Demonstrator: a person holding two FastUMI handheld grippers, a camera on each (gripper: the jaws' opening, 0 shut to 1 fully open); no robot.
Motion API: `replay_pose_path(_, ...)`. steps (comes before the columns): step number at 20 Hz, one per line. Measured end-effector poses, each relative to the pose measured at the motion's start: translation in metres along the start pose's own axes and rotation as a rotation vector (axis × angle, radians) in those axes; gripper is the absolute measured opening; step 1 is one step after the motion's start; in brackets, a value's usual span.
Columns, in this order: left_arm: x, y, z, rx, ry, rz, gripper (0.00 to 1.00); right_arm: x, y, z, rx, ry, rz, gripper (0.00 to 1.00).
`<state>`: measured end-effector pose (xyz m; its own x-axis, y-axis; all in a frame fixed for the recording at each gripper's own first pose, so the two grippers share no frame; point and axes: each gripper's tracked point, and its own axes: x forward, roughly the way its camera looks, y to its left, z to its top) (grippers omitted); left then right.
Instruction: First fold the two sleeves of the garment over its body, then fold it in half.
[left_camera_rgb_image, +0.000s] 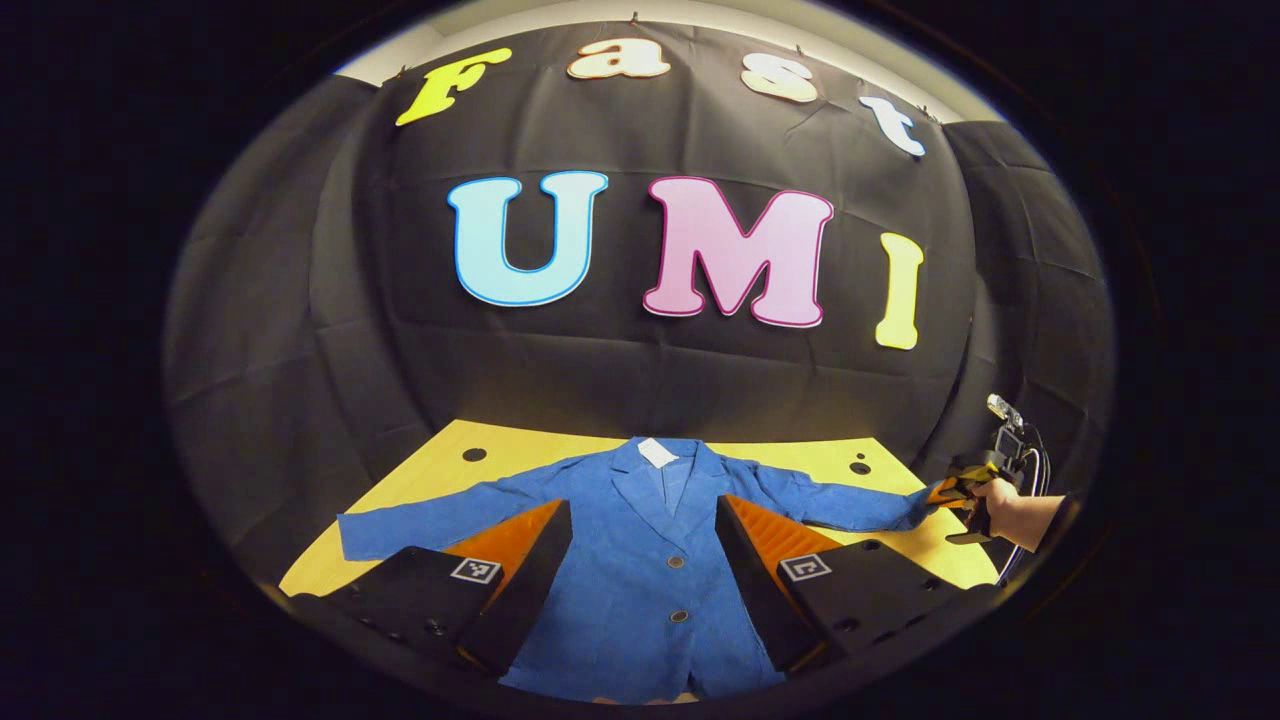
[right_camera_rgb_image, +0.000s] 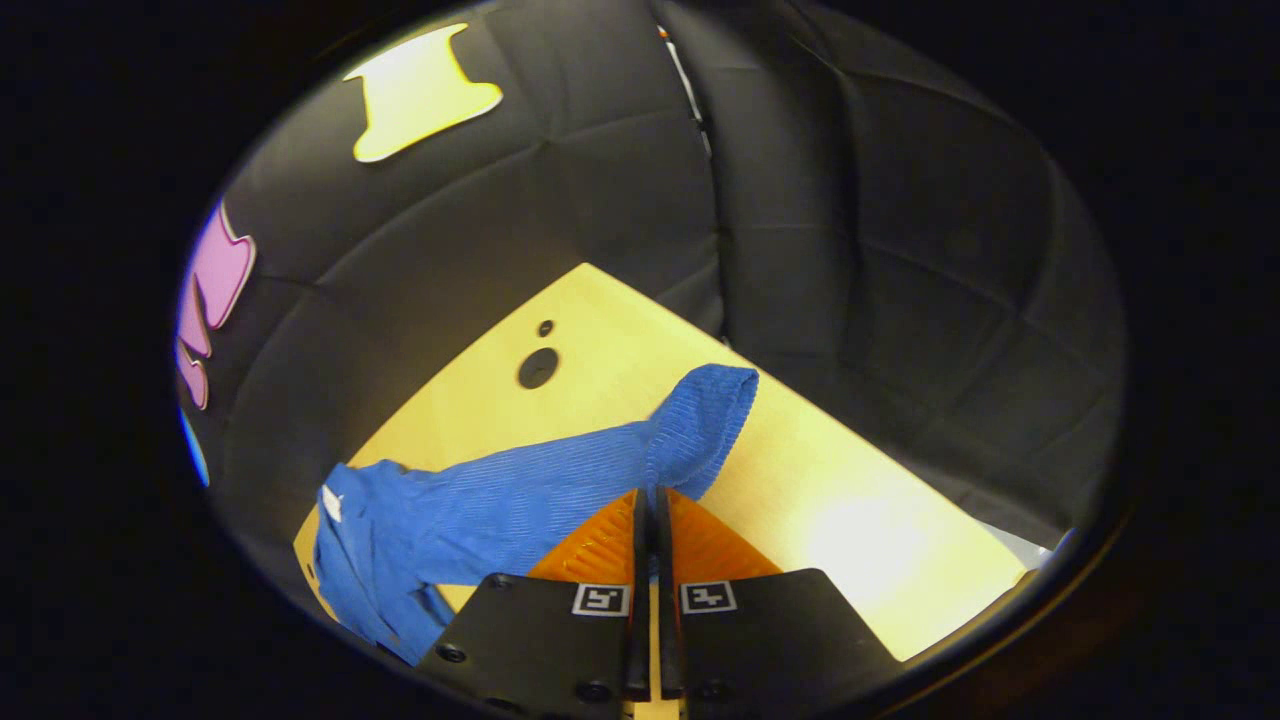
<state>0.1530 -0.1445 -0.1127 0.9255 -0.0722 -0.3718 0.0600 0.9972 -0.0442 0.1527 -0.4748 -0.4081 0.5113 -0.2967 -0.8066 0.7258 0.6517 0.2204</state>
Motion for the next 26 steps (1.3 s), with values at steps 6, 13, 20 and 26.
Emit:
replay_pose_path(6, -0.017, 0.029, -0.002, -0.024, -0.02, 0.021, 0.83, -0.039, 0.171, -0.038, -0.188, -0.006, 0.241, 0.04)
replay_pose_path(13, -0.049, 0.107, -0.021, -0.102, -0.009, 0.137, 0.83, -0.078, 0.348, -0.137, -0.302, 0.108, 0.484, 0.04)
replay_pose_path(20, -0.079, 0.184, -0.048, -0.198, 0.028, 0.272, 0.83, -0.085, 0.444, -0.271, -0.073, 0.39, 0.556, 0.04)
replay_pose_path(26, -0.086, 0.2, -0.063, -0.198, 0.063, 0.288, 0.82, -0.078, 0.463, -0.28, 0.087, 0.358, 0.539, 0.29)
